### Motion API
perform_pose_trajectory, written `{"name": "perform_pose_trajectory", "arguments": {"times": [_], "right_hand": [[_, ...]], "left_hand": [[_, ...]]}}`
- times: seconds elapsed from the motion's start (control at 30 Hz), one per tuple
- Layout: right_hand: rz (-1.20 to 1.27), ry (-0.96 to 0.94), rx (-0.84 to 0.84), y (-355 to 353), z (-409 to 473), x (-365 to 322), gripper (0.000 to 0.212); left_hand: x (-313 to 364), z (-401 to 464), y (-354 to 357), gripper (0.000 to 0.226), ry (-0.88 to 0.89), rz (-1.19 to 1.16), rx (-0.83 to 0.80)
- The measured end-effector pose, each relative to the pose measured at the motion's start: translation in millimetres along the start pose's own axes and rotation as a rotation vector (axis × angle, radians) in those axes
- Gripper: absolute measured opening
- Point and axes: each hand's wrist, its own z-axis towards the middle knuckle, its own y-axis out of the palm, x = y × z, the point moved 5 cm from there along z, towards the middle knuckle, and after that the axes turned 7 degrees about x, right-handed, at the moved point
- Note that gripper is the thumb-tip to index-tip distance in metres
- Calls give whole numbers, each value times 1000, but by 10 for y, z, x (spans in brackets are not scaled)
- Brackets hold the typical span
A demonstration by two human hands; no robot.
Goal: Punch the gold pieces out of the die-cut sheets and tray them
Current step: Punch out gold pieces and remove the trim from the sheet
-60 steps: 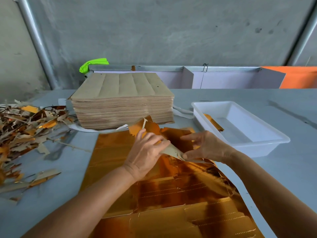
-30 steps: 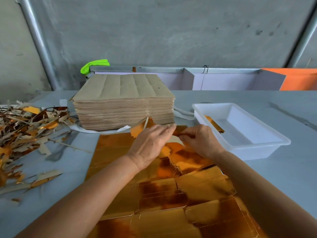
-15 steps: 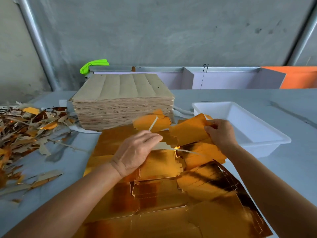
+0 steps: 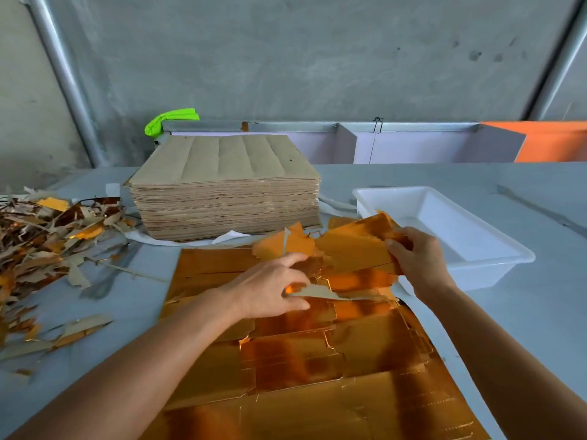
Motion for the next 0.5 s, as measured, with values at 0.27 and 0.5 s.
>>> {"name": "perform_pose_trajectory", "arguments": {"times": [0.27, 0.5], "right_hand": [[200, -160, -301, 15, -138, -209, 13], [287, 105, 42, 3, 7, 29, 16]], "left_hand": [[-2, 338, -49, 29, -41, -70, -22], [-57, 345, 13, 34, -31, -76, 54]]}}
